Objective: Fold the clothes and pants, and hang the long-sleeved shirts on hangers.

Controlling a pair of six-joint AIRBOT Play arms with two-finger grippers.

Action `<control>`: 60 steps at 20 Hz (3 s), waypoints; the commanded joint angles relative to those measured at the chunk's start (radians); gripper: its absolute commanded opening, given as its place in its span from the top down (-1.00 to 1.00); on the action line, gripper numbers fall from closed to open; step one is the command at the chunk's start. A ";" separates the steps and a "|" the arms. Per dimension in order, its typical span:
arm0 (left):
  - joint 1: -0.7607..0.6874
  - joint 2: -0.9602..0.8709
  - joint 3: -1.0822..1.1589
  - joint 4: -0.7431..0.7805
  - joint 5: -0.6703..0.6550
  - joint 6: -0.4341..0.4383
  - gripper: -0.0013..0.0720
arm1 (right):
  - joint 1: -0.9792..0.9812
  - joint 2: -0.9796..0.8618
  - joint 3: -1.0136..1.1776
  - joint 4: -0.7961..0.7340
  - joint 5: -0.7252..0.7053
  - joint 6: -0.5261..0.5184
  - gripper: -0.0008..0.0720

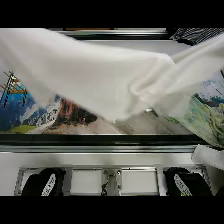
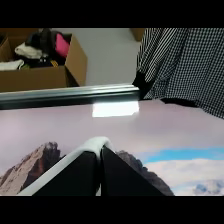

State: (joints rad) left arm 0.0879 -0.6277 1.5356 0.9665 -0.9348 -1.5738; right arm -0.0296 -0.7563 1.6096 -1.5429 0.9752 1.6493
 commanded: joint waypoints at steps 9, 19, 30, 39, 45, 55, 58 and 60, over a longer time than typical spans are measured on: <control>0.194 -0.089 -0.454 0.005 -0.357 -0.072 0.94 | -0.012 -0.275 -0.031 -0.005 0.455 0.014 0.92; 0.194 -0.286 -0.780 0.010 -0.330 0.060 0.94 | -0.013 -0.487 -0.289 -0.061 0.405 -0.080 0.90; 0.158 -0.100 -0.877 0.007 -0.153 0.038 -0.55 | -0.012 -0.313 -0.489 0.113 0.231 -0.023 -0.70; -0.209 -0.356 -0.969 0.002 0.208 0.030 -0.55 | -0.020 -0.243 -0.621 0.075 -0.055 0.052 -0.70; -0.268 -0.641 -0.790 0.002 0.247 0.032 -0.54 | -0.091 -0.097 -0.638 0.074 0.078 0.048 -0.70; -0.277 -0.785 -0.622 0.003 0.141 0.033 0.94 | 0.161 -0.253 -0.996 0.508 -0.210 -0.004 -0.70; -0.277 -0.785 -0.623 0.008 0.141 0.033 0.94 | 0.228 -0.388 -0.989 0.604 -0.336 -0.008 -0.70; -0.277 -0.785 -0.627 0.010 0.140 0.033 0.94 | 0.245 -0.444 -0.975 0.666 -0.370 -0.058 -0.70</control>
State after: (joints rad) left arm -0.1886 -1.4101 0.9047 0.9710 -0.7895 -1.5398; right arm 0.1699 -1.1084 0.6327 -0.9901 0.7105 1.6341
